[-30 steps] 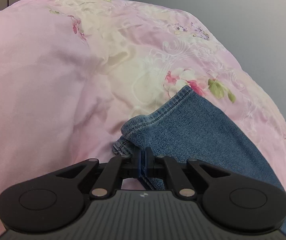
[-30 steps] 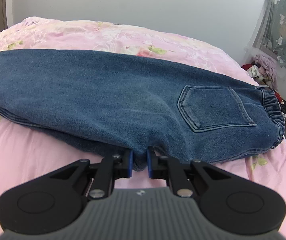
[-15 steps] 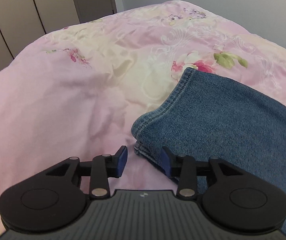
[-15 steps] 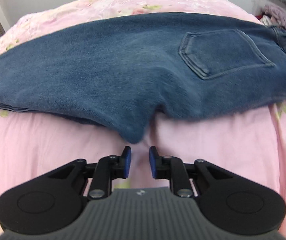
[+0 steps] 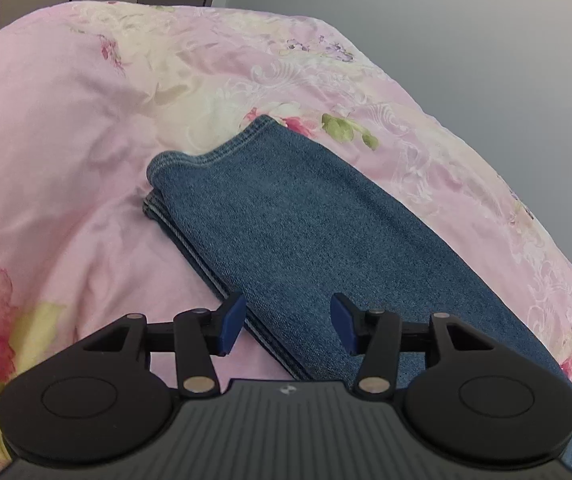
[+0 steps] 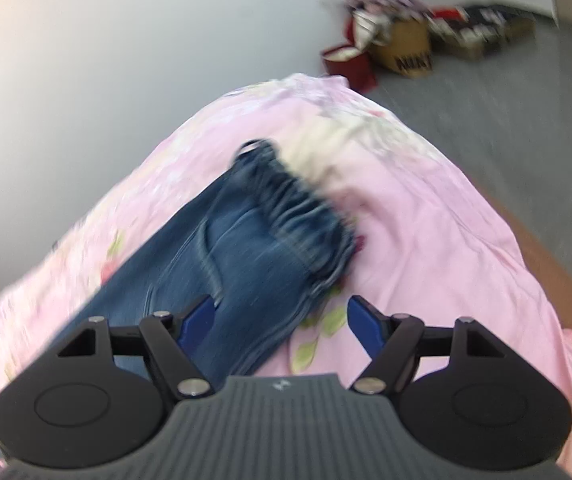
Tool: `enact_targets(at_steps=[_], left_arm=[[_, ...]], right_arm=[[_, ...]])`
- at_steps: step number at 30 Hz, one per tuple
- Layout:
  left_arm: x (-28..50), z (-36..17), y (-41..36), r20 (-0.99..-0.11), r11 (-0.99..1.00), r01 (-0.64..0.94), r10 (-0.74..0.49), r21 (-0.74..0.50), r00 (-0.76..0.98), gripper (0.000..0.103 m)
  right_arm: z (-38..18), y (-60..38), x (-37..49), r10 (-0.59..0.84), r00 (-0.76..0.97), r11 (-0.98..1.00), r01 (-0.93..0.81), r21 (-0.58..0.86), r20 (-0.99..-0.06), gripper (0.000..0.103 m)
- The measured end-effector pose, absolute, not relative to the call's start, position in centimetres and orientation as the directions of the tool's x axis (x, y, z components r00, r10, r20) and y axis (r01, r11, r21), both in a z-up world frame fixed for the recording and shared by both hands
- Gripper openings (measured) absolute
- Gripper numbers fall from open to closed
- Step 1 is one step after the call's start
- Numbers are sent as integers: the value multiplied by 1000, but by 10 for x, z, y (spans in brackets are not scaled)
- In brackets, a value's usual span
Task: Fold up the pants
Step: 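Grasp the elastic leg cuff with the right tool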
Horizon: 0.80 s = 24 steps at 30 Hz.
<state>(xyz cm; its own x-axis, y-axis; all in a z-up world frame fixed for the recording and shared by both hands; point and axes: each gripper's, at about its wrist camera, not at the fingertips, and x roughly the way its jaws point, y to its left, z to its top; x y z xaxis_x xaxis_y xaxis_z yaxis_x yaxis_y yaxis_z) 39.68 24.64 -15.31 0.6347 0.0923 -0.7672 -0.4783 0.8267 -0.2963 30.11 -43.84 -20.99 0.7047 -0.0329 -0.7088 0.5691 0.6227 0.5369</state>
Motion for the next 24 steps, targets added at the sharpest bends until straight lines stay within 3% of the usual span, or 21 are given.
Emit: enact_targets(at_steps=[3,6,12,14,17,21,24], left_arm=[[402,-165,241,-793,811,-526,136,-255,594,58],[404,-178,242,-819,778,-580,157,-241,552,58],[412,-193,232,-832,769,-616,223,-171,508,58],[416,-194,227,-832,773,-619,245,-143,498,58],[421,-194,222,-828,793,-602,270,-98,491,56],[434,-194,216,-828,841,-541,304,1,471,53],[437,-196,216,-832,843,-538,308,13,462,53]], right_arm=[[-239,-466,314,30,712,511,592,623,-701,71],[-264,-478,322,82,766,427,551,717,-637,72],[-296,-493,343,117,823,363,485,796,-555,71],[-295,-494,345,108,813,408,489,771,-572,55],[-274,-490,340,111,811,516,447,731,-574,38],[-228,-476,347,58,807,715,377,589,-587,32],[-242,-489,359,50,769,666,450,595,-637,31]])
